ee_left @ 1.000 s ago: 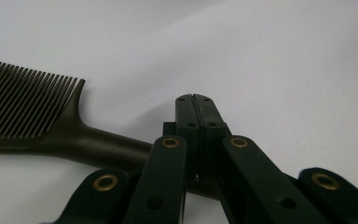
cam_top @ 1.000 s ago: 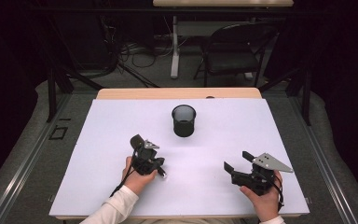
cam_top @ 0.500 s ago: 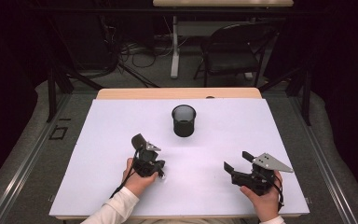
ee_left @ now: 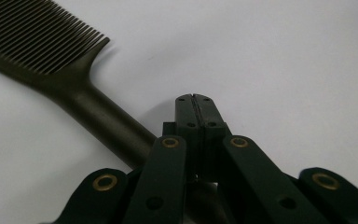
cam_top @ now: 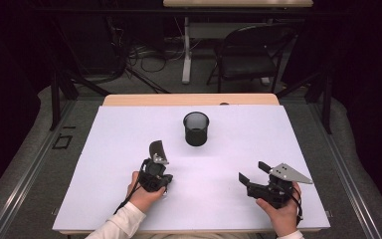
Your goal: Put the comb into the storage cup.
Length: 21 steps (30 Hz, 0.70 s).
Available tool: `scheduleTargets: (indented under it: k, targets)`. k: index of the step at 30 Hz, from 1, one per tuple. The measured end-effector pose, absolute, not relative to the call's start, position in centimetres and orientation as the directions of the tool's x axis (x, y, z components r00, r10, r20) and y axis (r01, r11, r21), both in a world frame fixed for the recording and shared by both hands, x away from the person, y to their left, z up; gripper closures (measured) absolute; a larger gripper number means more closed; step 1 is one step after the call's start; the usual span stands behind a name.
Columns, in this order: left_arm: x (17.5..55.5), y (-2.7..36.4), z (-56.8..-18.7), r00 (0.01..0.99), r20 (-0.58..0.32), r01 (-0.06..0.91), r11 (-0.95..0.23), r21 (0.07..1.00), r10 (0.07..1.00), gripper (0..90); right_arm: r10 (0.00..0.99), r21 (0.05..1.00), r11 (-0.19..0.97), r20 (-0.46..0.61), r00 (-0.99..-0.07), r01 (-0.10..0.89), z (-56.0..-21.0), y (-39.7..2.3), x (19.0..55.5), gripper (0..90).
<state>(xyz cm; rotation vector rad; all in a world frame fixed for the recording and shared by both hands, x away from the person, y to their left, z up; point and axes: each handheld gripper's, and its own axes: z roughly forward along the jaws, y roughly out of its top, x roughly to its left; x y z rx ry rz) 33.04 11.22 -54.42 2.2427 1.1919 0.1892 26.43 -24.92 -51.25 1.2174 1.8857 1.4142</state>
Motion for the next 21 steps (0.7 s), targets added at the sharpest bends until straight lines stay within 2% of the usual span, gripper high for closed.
scheduleTargets:
  k: [21]
  targets:
    - [32.3,13.4,-54.4,0.58,-0.12,0.718,-0.436,0.543,0.806,89.9,0.861,0.928,0.068,0.131,-0.491,0.366,-51.3,-24.8,26.5,17.1]
